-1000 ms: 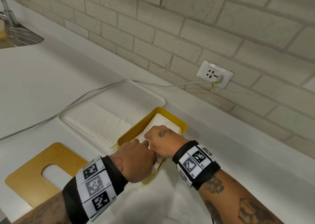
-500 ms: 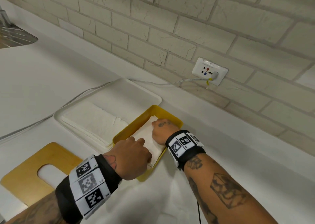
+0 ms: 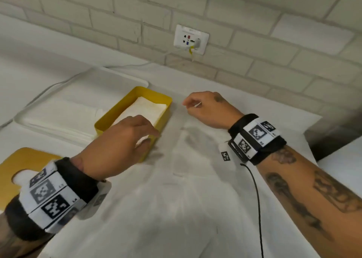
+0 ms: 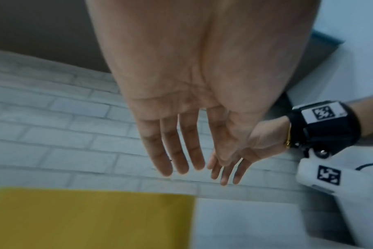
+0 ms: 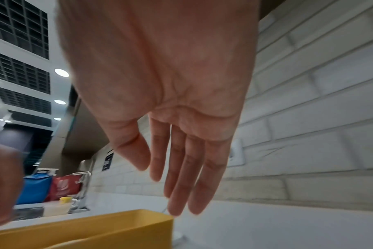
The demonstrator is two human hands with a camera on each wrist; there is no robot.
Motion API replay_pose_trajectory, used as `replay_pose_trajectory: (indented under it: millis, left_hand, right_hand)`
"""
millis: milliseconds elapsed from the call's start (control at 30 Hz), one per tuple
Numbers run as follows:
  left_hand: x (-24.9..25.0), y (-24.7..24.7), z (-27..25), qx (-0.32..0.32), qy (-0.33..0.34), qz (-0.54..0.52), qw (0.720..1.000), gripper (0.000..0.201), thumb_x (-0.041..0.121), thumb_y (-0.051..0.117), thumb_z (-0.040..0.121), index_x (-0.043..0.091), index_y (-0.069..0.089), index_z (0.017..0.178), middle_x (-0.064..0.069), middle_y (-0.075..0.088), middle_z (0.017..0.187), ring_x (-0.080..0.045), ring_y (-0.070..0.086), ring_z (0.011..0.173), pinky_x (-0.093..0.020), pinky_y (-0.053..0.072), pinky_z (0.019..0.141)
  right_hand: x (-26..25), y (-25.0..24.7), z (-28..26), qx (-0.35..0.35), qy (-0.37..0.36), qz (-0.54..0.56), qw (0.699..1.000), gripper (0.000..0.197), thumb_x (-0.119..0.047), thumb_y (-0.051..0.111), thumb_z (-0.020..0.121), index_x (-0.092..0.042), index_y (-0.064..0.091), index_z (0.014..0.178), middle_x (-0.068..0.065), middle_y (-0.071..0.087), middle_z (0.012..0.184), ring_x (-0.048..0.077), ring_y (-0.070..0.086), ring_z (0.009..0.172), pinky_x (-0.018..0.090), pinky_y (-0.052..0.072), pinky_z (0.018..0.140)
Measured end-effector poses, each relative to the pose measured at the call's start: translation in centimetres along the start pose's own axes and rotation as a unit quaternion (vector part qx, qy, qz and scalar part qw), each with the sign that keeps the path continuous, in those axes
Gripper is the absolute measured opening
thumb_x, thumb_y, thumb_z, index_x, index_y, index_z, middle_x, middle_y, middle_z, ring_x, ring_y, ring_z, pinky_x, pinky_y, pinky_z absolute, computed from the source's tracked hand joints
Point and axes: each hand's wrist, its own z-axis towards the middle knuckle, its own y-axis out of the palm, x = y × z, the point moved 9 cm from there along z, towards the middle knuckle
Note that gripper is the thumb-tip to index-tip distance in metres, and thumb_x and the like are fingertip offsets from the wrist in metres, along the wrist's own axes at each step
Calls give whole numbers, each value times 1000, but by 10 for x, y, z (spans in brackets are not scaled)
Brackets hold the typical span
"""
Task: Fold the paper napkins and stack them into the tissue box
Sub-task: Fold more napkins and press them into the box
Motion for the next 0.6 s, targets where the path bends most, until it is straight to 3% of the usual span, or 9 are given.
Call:
replay_pose_trajectory:
  millis: [67,167,300,433,600]
  left_hand:
    - [31,27,-11,-52,39,-42,997,21,28,61,99,30,72,117,13,65,116,-10,63,105,-28,51,90]
    - [70,83,-30,-212,65,-44,974,31,35,59,102,41,63,132,22,55,135,2,53,123,-14,40,103]
    - [91,140,-52,-363,69,17,929,45,43,49,105,44,43,150,19,25,164,-2,26,149,-15,24,114]
    - [87,158,-53,-417,81,61,903,49,46,48,105,42,39,153,14,12,169,-5,15,154,-21,22,120]
    - [63,148,-26,-412,53,74,907,40,49,50,104,44,50,144,17,17,168,-3,21,152,-15,17,116]
  right_hand:
    - [34,-4,-47,-20,36,3,999,24,-18,60,95,-22,69,117,-7,66,113,10,62,102,21,44,88]
    - [82,14,-113,-57,91,0,994,27,-21,66,94,-27,68,120,-8,65,120,8,64,105,28,51,95]
    - [123,58,-178,-110,150,-17,982,38,-29,70,93,-33,63,130,-14,55,135,7,51,126,28,40,110]
    - [131,86,-201,-153,162,-56,973,50,-41,63,97,-38,50,145,-17,32,157,7,29,144,24,25,117]
    - [116,99,-201,-156,149,-90,972,52,-41,51,102,-38,40,152,-11,27,160,12,26,145,28,27,118]
